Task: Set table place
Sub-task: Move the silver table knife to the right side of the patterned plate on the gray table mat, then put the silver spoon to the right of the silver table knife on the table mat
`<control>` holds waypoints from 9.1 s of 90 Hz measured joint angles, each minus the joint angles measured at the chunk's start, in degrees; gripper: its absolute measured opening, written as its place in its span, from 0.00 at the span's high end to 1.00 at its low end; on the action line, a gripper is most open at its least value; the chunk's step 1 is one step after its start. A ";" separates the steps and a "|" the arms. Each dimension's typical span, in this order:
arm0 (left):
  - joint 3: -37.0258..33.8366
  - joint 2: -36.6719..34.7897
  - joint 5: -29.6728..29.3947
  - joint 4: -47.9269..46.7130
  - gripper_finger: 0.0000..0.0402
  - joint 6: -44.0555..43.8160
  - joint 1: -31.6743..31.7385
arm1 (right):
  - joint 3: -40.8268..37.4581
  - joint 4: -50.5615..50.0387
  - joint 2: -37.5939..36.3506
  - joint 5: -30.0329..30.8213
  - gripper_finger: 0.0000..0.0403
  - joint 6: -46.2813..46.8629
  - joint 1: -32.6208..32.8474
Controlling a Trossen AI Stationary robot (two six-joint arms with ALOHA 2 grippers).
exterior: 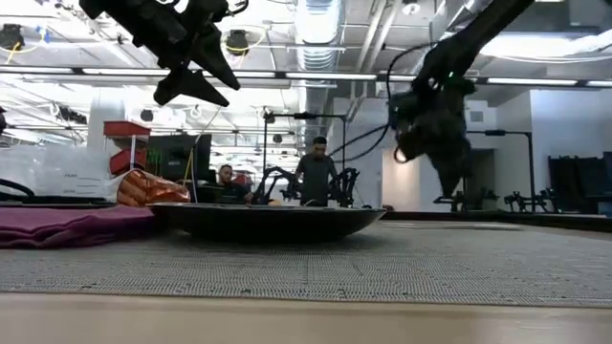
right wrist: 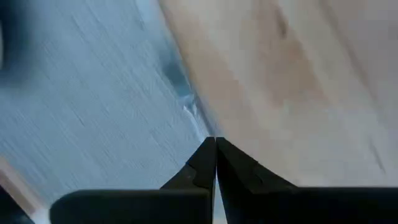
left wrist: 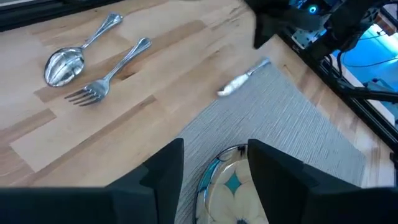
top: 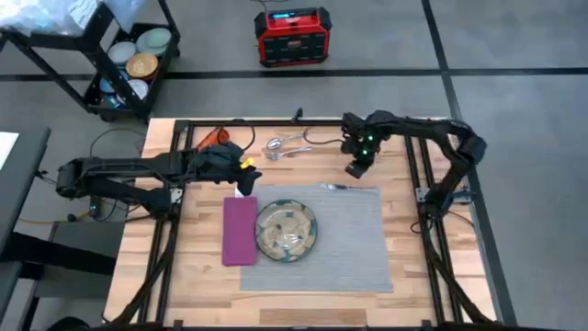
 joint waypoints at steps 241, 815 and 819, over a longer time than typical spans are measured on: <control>0.00 0.02 -1.38 -1.32 0.60 1.29 0.00 | -27.70 26.67 -17.65 -6.36 1.00 29.90 29.97; 35.30 55.53 7.88 -7.60 1.00 34.44 30.67 | -5.95 12.09 -18.68 1.30 0.99 17.43 13.84; 35.36 55.95 8.11 -8.34 1.00 35.02 30.97 | -5.95 12.12 -18.68 1.30 0.99 17.44 13.84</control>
